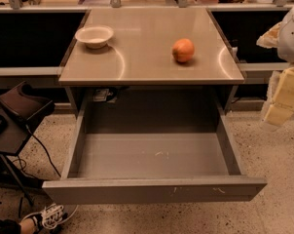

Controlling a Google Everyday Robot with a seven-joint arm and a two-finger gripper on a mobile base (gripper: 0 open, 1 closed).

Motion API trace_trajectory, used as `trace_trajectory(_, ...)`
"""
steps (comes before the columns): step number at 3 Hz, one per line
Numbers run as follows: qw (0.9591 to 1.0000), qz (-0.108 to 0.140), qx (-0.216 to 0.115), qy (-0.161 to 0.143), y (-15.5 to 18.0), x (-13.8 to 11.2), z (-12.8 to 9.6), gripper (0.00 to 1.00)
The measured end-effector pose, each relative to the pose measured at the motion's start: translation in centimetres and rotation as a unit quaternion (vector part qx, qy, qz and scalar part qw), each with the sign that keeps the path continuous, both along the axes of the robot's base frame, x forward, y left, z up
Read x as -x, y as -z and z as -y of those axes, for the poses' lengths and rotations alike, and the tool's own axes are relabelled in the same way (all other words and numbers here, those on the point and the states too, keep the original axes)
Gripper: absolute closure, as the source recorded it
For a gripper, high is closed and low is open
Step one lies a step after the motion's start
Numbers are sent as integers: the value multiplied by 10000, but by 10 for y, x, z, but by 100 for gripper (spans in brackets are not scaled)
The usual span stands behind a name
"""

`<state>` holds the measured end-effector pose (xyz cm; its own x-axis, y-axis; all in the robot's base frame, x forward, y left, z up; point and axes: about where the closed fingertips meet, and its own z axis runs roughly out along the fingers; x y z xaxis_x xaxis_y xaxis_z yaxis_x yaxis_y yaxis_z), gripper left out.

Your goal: Close top drawer

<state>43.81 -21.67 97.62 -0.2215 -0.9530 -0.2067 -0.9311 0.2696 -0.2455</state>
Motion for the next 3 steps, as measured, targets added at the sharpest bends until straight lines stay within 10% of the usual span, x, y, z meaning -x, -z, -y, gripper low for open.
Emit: trace_trajectory(3,9993,-89,-185,-311,45,29,-4,0)
